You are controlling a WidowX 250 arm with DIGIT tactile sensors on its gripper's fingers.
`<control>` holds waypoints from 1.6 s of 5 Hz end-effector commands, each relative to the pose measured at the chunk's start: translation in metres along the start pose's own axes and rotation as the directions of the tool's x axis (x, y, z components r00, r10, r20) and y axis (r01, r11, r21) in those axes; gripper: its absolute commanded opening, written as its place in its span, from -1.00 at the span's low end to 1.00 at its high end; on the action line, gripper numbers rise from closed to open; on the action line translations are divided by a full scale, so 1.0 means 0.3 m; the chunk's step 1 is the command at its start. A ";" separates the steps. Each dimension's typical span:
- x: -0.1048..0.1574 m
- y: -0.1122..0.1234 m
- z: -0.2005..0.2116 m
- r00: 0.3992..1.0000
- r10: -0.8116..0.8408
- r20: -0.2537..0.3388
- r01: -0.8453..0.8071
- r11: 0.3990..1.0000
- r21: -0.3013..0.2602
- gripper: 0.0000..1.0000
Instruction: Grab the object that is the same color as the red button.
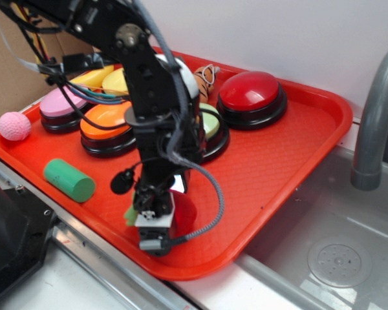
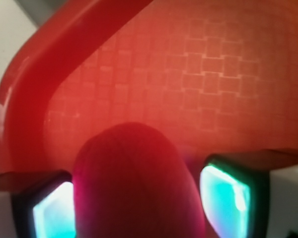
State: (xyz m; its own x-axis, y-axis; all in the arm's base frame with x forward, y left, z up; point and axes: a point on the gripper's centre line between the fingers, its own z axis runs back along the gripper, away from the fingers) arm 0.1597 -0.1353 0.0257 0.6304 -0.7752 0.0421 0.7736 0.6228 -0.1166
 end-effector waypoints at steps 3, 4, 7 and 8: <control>0.020 0.033 0.196 0.974 0.227 -0.014 -0.227 0.974 -0.004 -1.00; -0.025 0.074 0.317 0.926 0.377 0.002 -0.377 0.926 0.016 -1.00; -0.296 0.175 0.516 0.673 0.739 -0.007 -0.731 0.667 0.147 -1.00; -0.311 0.177 0.518 0.669 0.743 -0.028 -0.730 0.663 0.167 -1.00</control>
